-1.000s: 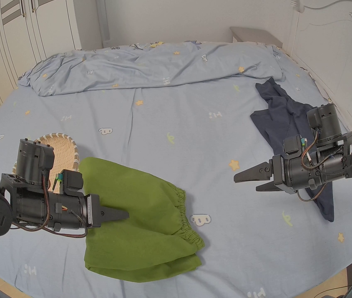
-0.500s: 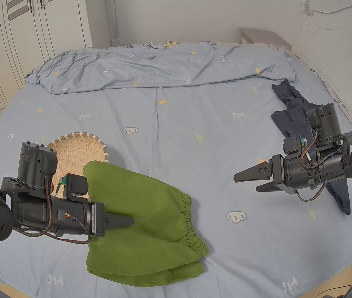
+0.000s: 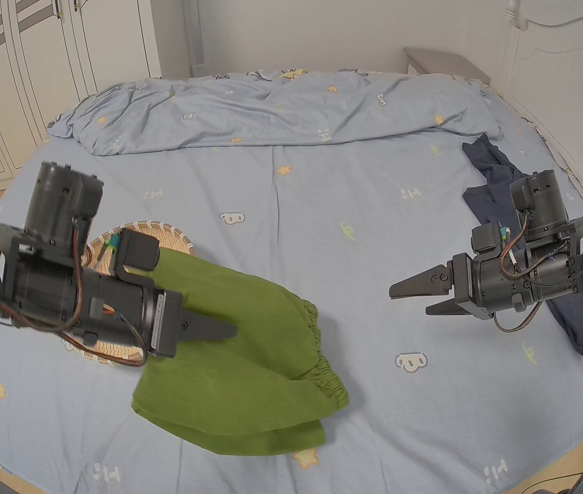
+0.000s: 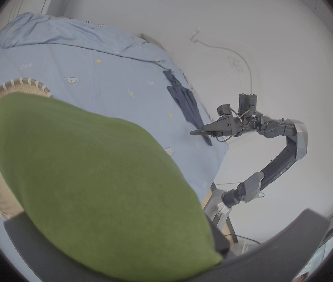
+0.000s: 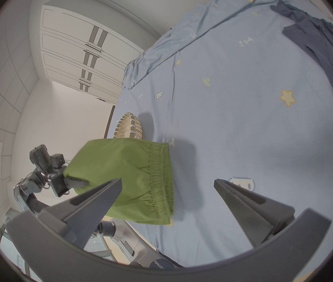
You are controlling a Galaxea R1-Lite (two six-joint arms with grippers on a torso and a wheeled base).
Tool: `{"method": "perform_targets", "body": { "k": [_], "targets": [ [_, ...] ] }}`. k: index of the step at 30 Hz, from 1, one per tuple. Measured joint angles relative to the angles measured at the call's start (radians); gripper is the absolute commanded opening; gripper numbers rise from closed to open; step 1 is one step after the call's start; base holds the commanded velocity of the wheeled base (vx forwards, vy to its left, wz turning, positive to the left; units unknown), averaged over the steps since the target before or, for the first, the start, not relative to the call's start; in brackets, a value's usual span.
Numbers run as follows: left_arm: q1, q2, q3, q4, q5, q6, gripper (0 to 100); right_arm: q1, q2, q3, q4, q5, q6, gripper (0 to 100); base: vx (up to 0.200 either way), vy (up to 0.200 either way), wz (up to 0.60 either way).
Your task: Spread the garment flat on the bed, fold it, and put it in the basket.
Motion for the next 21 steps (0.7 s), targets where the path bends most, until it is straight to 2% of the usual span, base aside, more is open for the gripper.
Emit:
{"method": "perform_targets", "body": {
  "k": [3,7,13,17,21],
  "targets": [
    [0.031,0.009,-0.133,0.142,0.002,0.108,0,-0.005,0.0,0.0,-0.001,-0.001,0.0,100,0.0,0.0,0.0],
    [0.102,0.021,-0.285,0.217,0.003,0.203,0,-0.01,-0.001,-0.001,-0.002,-0.002,0.0,100,0.0,0.0,0.0],
    [0.267,0.028,-0.387,0.173,-0.014,0.231,0,-0.014,-0.002,-0.002,-0.002,-0.003,-0.001,100,0.0,0.0,0.0],
    [0.378,0.033,-0.415,0.08,-0.069,0.221,0,-0.015,-0.002,-0.002,-0.003,-0.003,-0.001,100,0.0,0.0,0.0],
    [0.478,0.049,-0.422,0.045,-0.117,0.204,0,-0.015,-0.002,-0.002,-0.004,-0.003,-0.002,100,0.0,0.0,0.0]
  ]
}}
